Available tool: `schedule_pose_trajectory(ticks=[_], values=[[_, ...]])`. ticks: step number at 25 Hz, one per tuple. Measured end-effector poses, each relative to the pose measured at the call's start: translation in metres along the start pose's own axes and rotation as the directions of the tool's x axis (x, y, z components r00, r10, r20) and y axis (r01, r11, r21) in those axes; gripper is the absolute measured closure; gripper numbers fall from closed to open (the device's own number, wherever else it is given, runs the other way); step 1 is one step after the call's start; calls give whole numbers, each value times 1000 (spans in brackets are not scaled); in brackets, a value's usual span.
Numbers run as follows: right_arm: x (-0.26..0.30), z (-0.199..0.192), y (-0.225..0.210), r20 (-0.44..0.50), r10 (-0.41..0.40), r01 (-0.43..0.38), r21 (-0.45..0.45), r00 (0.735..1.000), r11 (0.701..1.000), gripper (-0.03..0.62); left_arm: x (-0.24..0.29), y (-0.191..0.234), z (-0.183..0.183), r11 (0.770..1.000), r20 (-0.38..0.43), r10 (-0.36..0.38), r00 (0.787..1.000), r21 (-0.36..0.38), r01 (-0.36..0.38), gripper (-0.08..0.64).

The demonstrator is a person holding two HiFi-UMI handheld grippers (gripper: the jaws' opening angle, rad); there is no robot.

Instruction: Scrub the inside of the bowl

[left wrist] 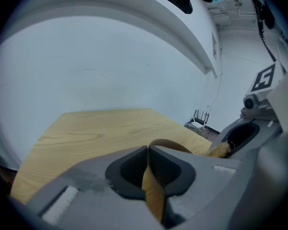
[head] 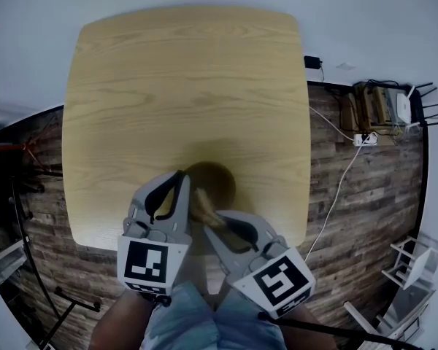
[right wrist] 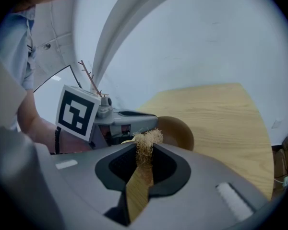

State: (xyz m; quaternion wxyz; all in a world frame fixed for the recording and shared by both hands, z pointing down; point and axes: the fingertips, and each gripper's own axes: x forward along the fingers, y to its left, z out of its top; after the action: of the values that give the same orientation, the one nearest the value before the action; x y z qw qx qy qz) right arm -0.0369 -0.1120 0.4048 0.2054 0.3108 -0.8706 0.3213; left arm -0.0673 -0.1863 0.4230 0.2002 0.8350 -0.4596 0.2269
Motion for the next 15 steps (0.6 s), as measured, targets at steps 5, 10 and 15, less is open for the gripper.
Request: schedule_pose_trajectory(ticks=[5, 10, 15], values=[[-12, 14, -20, 34, -110, 113, -78, 993, 991, 529, 2, 0, 3, 1000, 3, -9, 1000, 8, 9, 525], [-8, 21, -39, 38, -204, 207, -164, 978, 964, 529, 3, -5, 2, 999, -9, -24, 1000, -32, 24, 525], [12, 17, -41, 22, -211, 211, -200, 977, 957, 529, 3, -8, -2, 997, -14, -60, 998, -55, 60, 525]])
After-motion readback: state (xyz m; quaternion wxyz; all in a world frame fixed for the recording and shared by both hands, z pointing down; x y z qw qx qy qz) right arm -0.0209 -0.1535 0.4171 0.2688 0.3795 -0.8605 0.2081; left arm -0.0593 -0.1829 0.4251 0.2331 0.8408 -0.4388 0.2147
